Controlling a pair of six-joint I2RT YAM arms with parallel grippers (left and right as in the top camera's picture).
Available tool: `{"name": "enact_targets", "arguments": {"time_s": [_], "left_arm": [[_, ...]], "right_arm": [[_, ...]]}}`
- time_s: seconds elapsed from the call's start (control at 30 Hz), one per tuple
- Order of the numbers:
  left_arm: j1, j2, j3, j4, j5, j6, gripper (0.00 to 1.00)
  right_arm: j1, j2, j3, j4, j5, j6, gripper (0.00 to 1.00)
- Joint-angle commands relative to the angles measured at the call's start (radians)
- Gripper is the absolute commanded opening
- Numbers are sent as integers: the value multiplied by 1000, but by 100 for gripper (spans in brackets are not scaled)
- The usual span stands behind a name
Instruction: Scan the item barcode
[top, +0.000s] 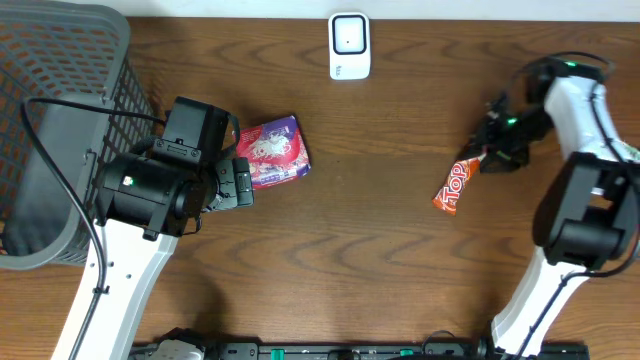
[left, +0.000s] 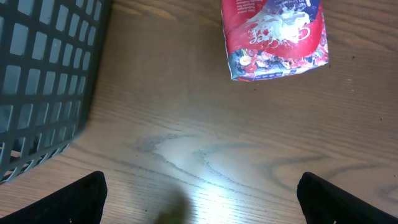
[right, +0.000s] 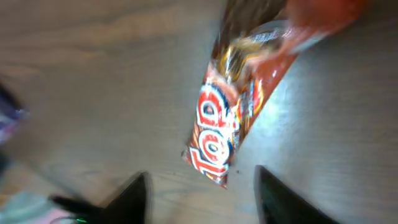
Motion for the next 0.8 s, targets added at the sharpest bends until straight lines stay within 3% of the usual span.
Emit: {"name": "enact_targets", "arguments": {"time_s": [0.0, 0.13, 0.37, 0.47, 0.77], "left_arm": [[5, 0, -4, -5, -3, 2, 98], [5, 0, -4, -5, -3, 2, 98], [5, 0, -4, -5, -3, 2, 98], [5, 0, -4, -5, -3, 2, 98], [5, 0, -4, -5, -3, 2, 98]], "right_arm": [[69, -3, -45, -21, 223, 39, 66], [114, -3, -111, -3, 353, 123, 71], [91, -3, -212, 137, 301, 126, 70], [60, -3, -246, 240, 219, 126, 64], [-23, -3, -288, 481, -212, 103, 61]]}}
